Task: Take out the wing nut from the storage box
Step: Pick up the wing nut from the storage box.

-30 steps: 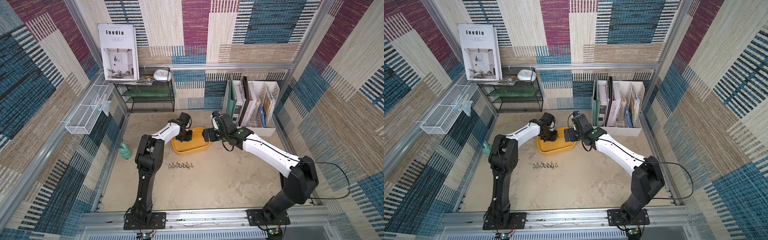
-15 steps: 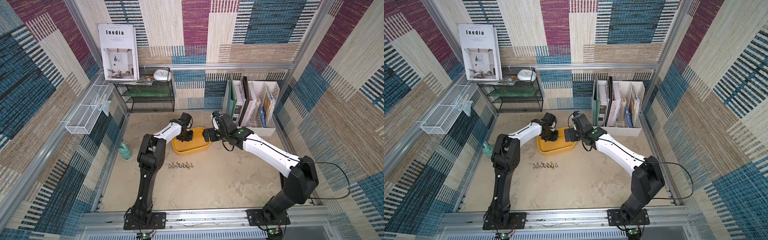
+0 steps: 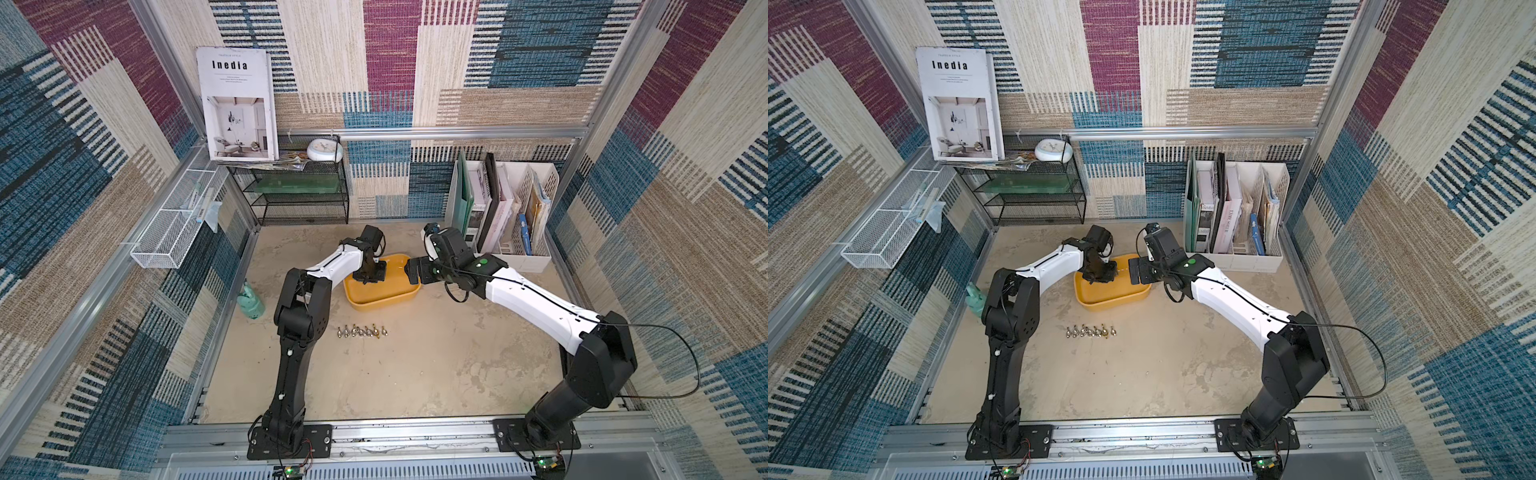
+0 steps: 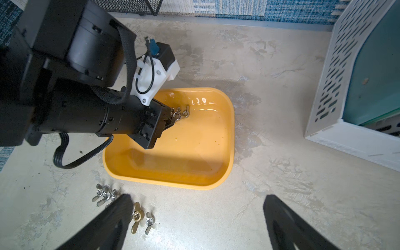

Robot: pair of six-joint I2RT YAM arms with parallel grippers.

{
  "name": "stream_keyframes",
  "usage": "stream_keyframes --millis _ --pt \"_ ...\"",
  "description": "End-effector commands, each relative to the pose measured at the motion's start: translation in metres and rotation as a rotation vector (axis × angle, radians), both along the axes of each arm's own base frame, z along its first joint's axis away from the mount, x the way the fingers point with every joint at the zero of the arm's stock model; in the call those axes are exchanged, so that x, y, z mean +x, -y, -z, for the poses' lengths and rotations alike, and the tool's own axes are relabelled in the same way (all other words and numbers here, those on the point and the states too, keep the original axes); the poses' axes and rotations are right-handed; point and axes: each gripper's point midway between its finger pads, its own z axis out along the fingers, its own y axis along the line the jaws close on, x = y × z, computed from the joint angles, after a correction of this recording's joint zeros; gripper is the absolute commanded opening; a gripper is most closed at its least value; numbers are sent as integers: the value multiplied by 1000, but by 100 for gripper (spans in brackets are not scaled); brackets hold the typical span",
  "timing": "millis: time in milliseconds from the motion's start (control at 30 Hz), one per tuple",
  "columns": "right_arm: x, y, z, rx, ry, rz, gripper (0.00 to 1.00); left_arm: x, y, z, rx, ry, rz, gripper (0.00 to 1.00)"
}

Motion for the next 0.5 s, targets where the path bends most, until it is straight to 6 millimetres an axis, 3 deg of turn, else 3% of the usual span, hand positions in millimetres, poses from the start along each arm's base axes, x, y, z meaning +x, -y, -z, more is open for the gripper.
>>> stream_keyframes --millis 0,200,467 --pt "-4 -3 2 -3 -8 -30 99 -3 0 -12 4 19 -1 0" --pt "-16 -9 11 11 -46 -99 99 -15 1 -35 -5 52 5 0" --pt "-40 -5 21 39 -86 -150 99 -51 5 -66 -32 81 18 0"
